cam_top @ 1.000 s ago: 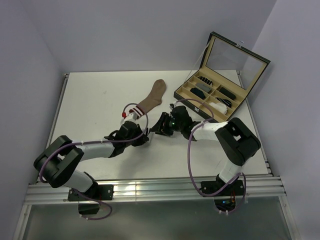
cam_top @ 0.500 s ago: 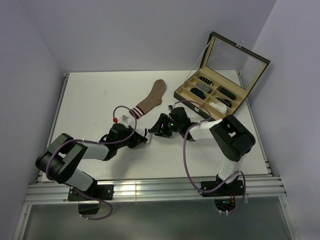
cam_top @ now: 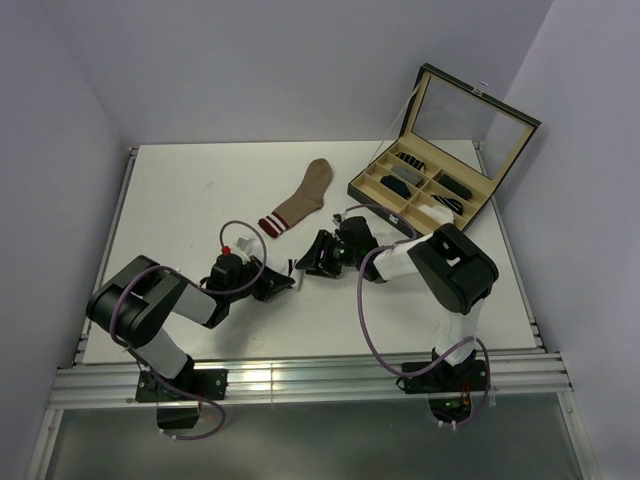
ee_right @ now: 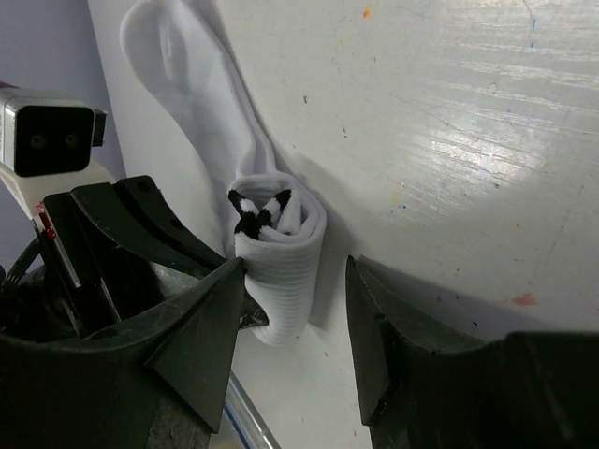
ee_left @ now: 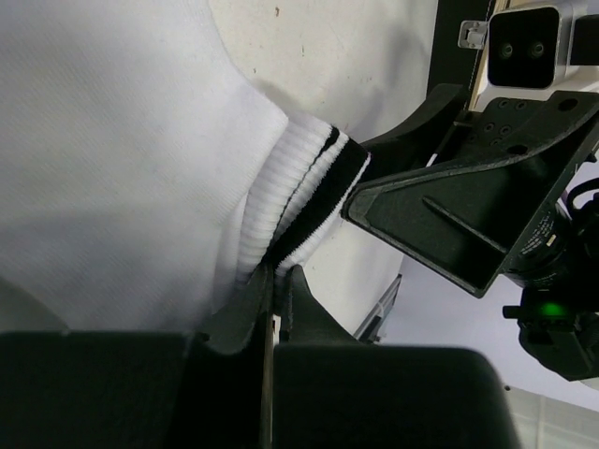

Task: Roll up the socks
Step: Roll the sock at the center of the board.

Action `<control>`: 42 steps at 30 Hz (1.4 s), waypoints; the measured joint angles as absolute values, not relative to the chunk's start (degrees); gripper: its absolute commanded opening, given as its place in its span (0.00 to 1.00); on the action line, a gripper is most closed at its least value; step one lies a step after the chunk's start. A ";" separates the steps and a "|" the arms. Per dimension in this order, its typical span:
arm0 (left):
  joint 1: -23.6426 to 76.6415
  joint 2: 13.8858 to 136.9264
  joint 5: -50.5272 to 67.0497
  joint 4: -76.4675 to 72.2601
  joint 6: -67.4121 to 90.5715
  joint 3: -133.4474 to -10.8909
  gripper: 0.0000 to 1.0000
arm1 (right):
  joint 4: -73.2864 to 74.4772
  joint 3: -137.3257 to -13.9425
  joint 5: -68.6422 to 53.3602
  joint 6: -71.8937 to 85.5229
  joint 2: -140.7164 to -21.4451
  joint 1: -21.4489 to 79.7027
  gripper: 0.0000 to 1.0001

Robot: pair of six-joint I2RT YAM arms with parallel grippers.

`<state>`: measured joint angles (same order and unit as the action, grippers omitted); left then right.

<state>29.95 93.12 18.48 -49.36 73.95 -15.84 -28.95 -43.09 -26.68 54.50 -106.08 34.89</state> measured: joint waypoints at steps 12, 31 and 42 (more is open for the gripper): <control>29.69 94.39 19.70 -52.12 75.75 -15.22 0.00 | -31.07 -44.34 -28.60 54.98 -108.66 35.03 0.45; 29.45 96.12 22.15 -52.12 74.46 -16.36 0.23 | -29.34 -45.45 -28.86 53.58 -109.75 35.27 0.00; 33.08 81.87 10.55 -26.70 63.22 -23.05 0.55 | -16.40 -48.40 -21.47 47.94 -104.60 37.08 0.00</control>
<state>33.08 81.87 10.55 -26.70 63.22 -23.05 -16.40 -48.40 -21.47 47.94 -104.60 37.08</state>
